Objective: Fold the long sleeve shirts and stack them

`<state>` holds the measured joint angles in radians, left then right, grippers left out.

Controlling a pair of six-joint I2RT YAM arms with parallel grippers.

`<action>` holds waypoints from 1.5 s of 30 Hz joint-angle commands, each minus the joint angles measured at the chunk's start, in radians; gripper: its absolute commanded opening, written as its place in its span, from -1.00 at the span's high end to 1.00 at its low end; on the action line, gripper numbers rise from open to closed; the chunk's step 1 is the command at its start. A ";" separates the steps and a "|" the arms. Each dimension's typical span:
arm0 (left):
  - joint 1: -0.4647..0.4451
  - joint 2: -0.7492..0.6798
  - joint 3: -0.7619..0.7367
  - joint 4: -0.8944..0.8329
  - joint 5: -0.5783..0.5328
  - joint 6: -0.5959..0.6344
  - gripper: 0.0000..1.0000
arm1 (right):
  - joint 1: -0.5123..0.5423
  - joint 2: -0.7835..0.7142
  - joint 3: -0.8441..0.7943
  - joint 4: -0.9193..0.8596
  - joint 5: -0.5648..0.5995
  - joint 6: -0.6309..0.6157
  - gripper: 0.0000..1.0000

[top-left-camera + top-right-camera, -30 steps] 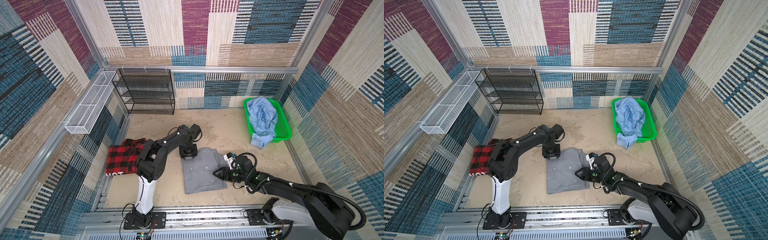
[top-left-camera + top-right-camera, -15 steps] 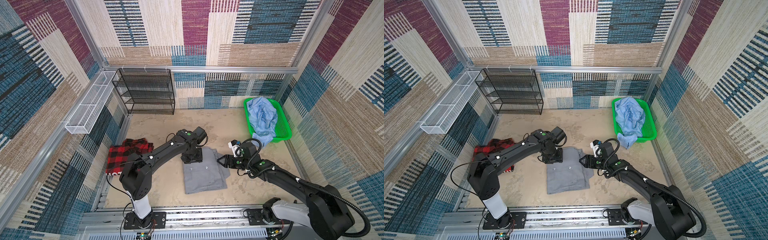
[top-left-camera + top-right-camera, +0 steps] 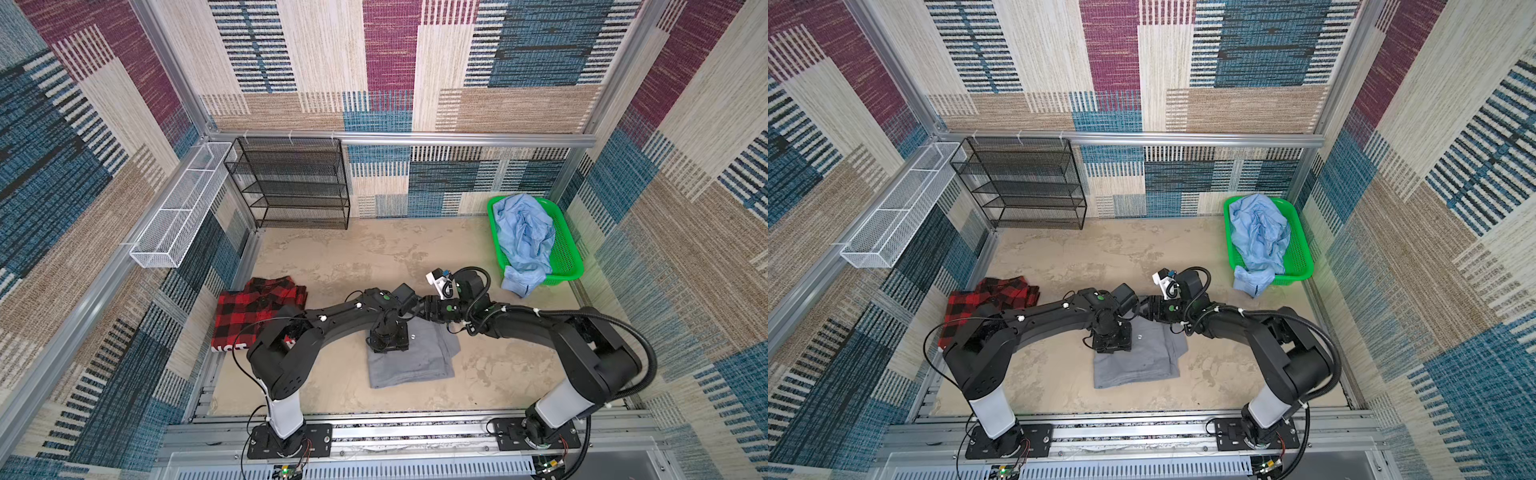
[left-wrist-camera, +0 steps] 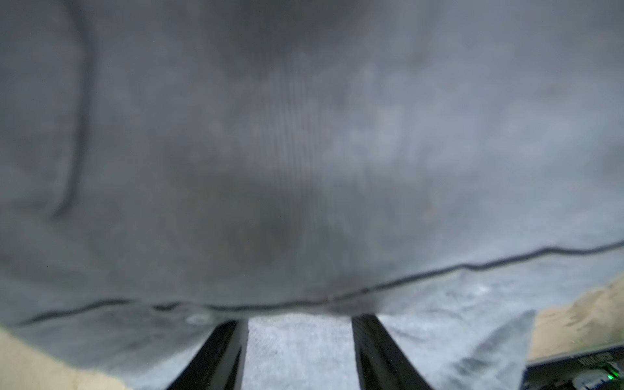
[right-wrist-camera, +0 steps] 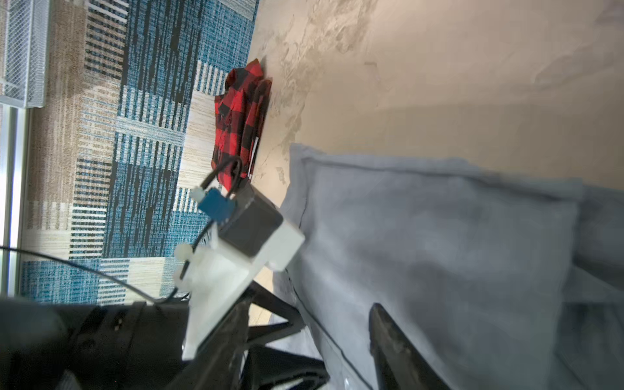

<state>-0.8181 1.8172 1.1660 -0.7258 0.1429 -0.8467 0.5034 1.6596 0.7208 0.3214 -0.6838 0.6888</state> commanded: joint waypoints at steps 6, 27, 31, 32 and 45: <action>-0.002 -0.022 -0.089 0.098 0.023 -0.057 -0.07 | -0.003 0.187 -0.050 0.182 0.081 0.114 -0.10; -0.006 -0.125 -0.026 -0.012 -0.064 0.004 -0.15 | -0.108 -0.348 -0.078 -0.564 0.441 -0.219 -0.66; -0.007 -0.086 -0.008 -0.011 -0.068 0.009 -0.15 | -0.110 -0.305 -0.125 -0.531 0.485 -0.235 -0.66; -0.008 -0.074 -0.004 -0.009 -0.064 0.009 -0.15 | -0.111 -0.285 -0.129 -0.513 0.452 -0.237 -0.65; -0.053 0.036 -0.061 0.088 -0.013 -0.028 -0.15 | -0.110 -0.217 -0.231 -0.241 0.132 -0.220 -0.58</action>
<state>-0.8600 1.8179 1.1263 -0.6846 0.0700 -0.8799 0.3923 1.4395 0.5068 0.0830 -0.4637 0.4458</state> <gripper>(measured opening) 0.574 0.792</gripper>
